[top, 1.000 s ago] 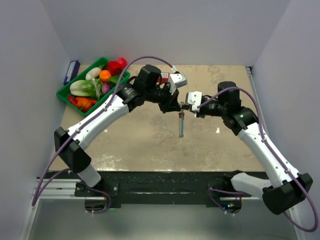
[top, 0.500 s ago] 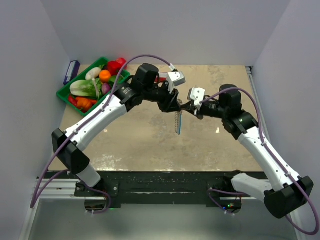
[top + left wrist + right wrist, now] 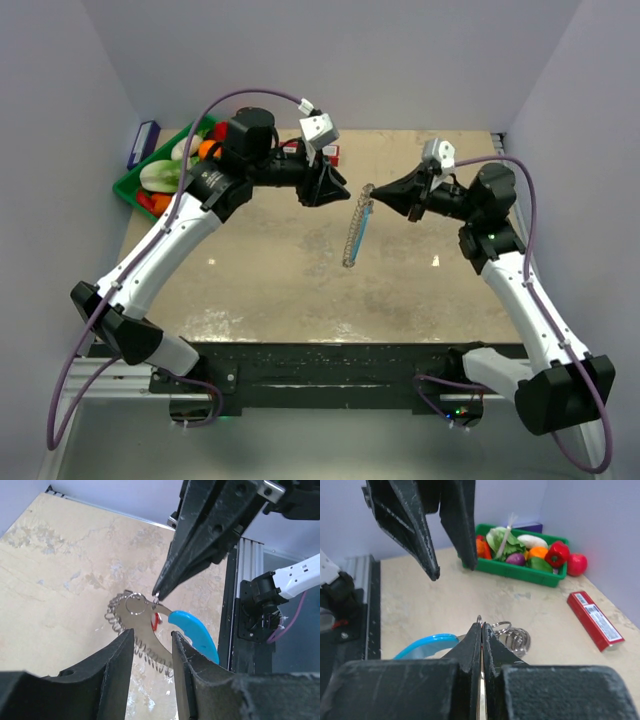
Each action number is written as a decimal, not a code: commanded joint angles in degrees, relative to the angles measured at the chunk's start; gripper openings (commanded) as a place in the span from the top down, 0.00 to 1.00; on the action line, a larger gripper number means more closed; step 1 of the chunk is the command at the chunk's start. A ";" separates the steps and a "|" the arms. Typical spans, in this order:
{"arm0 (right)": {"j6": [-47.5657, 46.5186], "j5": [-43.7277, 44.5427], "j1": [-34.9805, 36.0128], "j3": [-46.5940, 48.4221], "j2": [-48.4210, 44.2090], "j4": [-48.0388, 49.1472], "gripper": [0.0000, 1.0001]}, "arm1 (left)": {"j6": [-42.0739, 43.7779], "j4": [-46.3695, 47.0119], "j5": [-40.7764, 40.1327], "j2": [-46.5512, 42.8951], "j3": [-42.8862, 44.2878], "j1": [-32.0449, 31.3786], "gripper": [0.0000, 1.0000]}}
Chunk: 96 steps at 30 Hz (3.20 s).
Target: Remove the keys from the keyring
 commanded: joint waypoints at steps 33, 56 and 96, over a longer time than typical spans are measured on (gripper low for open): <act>64.33 -6.84 -4.71 -8.37 5.24 80.48 1.00 | -12.48 15.27 24.63 4.53 3.27 0.54 0.75; 63.80 -4.64 -5.06 -8.37 4.80 80.31 1.00 | -17.14 20.02 27.97 5.76 1.16 -1.21 0.79; 56.16 -5.17 -4.88 -12.23 1.02 75.83 1.00 | -22.24 22.13 21.82 7.96 2.22 -2.09 0.88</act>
